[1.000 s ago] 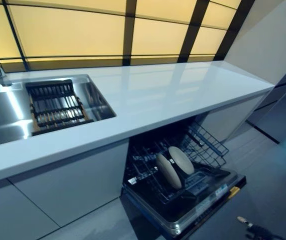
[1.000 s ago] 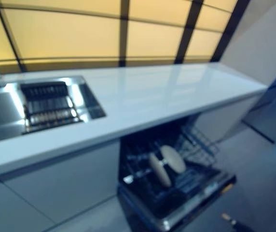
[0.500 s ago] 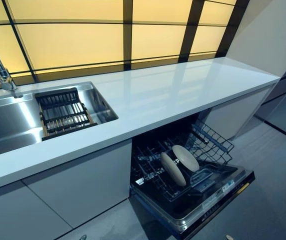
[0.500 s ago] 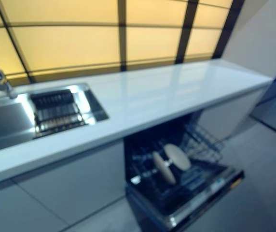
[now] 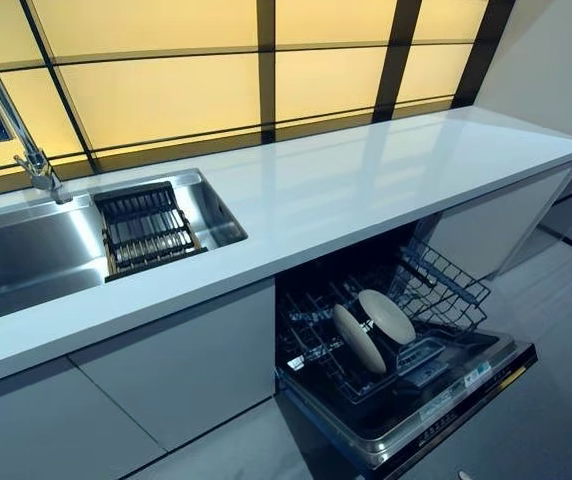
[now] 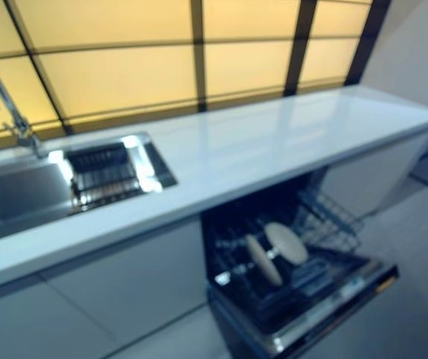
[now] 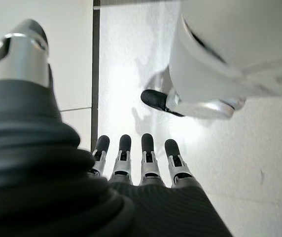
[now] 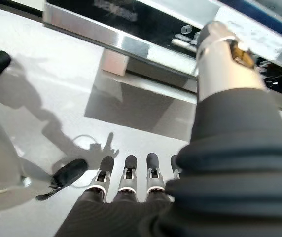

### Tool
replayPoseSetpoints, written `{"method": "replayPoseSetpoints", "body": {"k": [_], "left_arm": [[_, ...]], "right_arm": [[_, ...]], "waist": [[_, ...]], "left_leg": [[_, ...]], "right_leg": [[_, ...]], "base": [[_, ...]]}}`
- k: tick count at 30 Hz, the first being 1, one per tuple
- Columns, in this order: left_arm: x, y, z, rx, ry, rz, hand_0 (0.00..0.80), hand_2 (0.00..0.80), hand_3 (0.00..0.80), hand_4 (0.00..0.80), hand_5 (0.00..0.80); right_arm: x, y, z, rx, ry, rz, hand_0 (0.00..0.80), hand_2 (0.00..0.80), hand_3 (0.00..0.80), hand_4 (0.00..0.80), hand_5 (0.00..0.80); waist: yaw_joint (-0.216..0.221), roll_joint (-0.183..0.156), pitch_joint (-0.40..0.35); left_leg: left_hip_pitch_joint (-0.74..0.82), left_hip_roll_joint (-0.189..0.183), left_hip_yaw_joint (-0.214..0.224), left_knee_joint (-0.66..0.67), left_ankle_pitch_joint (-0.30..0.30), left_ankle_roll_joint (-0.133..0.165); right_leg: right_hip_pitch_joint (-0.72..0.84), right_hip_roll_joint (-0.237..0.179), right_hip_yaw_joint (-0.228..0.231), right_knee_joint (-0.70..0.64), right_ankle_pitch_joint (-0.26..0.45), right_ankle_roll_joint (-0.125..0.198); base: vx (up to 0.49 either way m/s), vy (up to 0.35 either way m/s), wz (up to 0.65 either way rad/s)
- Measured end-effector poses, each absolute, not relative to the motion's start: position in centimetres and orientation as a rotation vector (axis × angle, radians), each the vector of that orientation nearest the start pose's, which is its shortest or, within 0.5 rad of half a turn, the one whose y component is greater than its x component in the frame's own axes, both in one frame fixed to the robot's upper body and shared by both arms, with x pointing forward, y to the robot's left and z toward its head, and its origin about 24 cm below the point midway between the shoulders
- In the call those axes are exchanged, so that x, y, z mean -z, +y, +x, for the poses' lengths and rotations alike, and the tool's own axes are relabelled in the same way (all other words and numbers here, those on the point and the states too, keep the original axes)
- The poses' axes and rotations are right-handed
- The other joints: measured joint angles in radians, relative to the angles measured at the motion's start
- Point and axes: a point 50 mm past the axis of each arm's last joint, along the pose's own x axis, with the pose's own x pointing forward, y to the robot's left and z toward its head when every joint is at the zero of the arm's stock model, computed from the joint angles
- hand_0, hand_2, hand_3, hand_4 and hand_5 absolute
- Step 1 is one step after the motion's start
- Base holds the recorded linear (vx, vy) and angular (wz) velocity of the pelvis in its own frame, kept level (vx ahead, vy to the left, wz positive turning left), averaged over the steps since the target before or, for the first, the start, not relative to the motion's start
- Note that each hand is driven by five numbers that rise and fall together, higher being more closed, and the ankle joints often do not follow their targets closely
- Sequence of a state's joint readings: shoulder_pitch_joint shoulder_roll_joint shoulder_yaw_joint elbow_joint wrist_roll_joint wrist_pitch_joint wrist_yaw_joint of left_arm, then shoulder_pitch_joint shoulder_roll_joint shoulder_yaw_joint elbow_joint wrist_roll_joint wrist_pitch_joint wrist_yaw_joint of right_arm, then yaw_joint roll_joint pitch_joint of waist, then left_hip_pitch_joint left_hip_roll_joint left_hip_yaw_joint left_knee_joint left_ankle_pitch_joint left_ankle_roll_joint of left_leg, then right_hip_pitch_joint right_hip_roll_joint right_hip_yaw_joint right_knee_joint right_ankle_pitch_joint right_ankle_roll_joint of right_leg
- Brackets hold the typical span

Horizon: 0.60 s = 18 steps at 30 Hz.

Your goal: Take plates into dishwasher

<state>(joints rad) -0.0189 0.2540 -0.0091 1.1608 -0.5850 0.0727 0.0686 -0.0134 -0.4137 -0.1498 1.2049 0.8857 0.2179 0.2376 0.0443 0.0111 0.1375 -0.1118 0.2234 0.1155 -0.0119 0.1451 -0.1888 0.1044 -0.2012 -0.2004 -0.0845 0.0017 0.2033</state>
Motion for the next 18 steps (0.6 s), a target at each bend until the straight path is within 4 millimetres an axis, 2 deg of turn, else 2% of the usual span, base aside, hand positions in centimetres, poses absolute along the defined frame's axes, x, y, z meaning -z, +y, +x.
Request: {"method": "replayPoseSetpoints", "body": {"k": [2, 7, 9, 11, 18], "left_arm": [[15.0, 24.4, 12.0, -0.477, 1.092, -0.281, 0.0, 0.0, 0.0, 0.0, 0.0], [14.3, 24.3, 13.8, -0.475, 1.026, -0.328, 0.0, 0.0, 0.0, 0.0, 0.0], [14.2, 24.5, 13.9, -0.478, 1.018, -0.334, 0.0, 0.0, 0.0, 0.0, 0.0], [14.0, 24.5, 14.3, -0.471, 0.995, -0.357, 0.0, 0.0, 0.0, 0.0, 0.0], [13.1, 25.0, 16.0, -0.464, 0.933, -0.373, 0.0, 0.0, 0.0, 0.0, 0.0]], "right_arm": [[13.0, -30.0, 11.5, 0.585, 0.936, 0.738, 0.0, 0.0, 0.0, 0.0, 0.0], [11.5, -30.1, 15.7, 0.57, 0.83, 0.751, 0.0, 0.0, 0.0, 0.0, 0.0], [11.2, -30.2, 16.4, 0.569, 0.816, 0.746, 0.0, 0.0, 0.0, 0.0, 0.0], [10.3, -31.3, 17.2, 0.581, 0.783, 0.732, 0.0, 0.0, 0.0, 0.0, 0.0], [8.4, -33.8, 18.0, 0.606, 0.71, 0.694, 0.0, 0.0, 0.0, 0.0, 0.0]], "waist": [[0.003, 0.017, 0.032], [0.004, 0.056, 0.119], [0.008, 0.06, 0.137], [0.007, 0.068, 0.166], [0.001, 0.076, 0.228]], "left_leg": [[-0.043, 0.003, -0.015, 0.0, 0.01, 0.007], [-0.091, -0.001, -0.019, 0.001, 0.027, 0.009], [-0.094, 0.0, -0.018, 0.001, 0.031, 0.007], [-0.104, 0.0, -0.018, 0.001, 0.031, 0.007], [-0.12, 0.0, -0.015, 0.001, 0.031, 0.007]], "right_leg": [[-0.035, 0.009, 0.0, -0.002, 0.008, -0.008], [-0.079, 0.007, -0.001, -0.001, 0.025, -0.002], [-0.084, 0.007, -0.001, 0.0, 0.025, -0.002], [-0.094, 0.007, 0.0, -0.002, 0.025, -0.002], [-0.111, 0.007, 0.001, 0.0, 0.025, -0.002]], "base": [[-0.179, -0.064, 0.13], [-0.164, -0.069, 0.01], [-0.15, -0.06, -0.01], [-0.119, -0.051, -0.02], [-0.073, -0.029, -0.02]]}}
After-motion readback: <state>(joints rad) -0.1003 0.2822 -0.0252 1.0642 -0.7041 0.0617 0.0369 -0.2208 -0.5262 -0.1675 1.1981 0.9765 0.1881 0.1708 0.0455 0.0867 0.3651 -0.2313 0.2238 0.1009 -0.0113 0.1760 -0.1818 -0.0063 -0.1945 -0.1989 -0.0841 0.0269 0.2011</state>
